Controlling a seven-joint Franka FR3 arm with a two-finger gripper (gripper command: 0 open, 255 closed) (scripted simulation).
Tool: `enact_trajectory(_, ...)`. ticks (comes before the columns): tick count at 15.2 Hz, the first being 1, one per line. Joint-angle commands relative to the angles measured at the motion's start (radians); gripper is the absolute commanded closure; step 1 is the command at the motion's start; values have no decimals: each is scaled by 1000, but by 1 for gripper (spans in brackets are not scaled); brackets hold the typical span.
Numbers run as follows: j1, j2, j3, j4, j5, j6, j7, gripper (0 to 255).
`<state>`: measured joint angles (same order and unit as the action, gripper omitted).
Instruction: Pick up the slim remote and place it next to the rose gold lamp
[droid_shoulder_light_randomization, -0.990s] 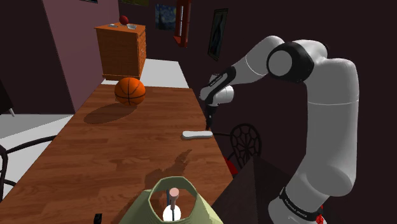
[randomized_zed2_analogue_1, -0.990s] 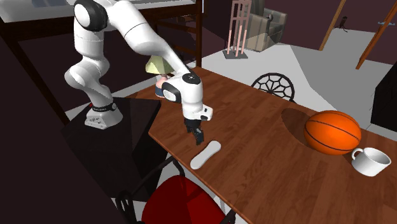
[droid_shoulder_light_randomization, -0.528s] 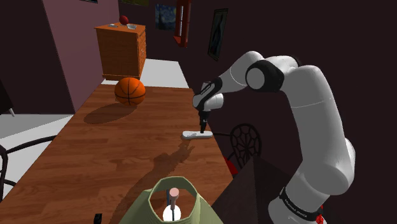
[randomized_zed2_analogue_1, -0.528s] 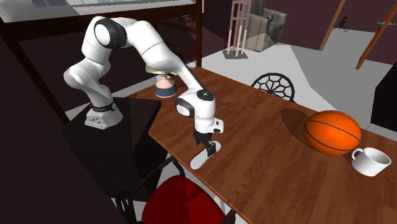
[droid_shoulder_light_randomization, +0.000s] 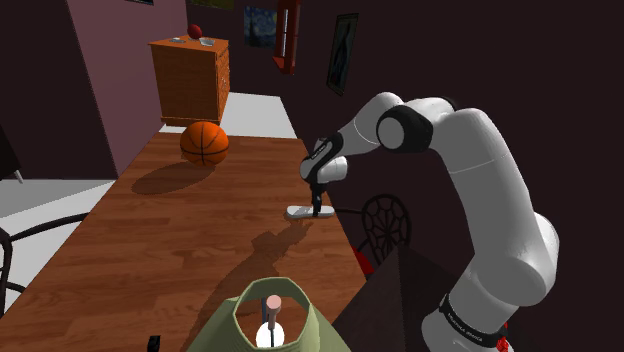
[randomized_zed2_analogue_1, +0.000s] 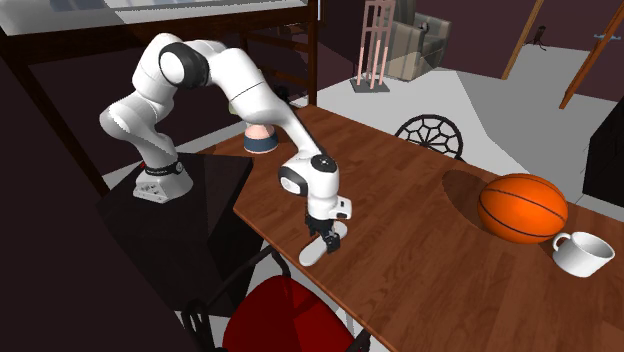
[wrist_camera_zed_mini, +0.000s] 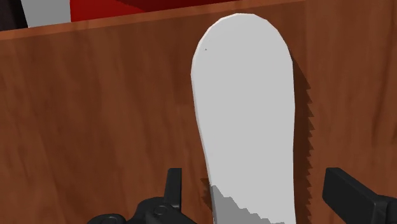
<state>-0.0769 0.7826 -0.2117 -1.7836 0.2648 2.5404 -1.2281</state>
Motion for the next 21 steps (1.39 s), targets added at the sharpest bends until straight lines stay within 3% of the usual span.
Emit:
enact_trajectory(1, -2, 10, 2, 7, 2, 4, -1, 0)
enact_trajectory(7, -2, 10, 2, 7, 1, 4, -1, 0)
enact_trajectory(8, -2, 10, 2, 7, 1, 4, -1, 255)
enact_trajectory(21, 7, -36, -9, -10, -8, -25, 5, 255)
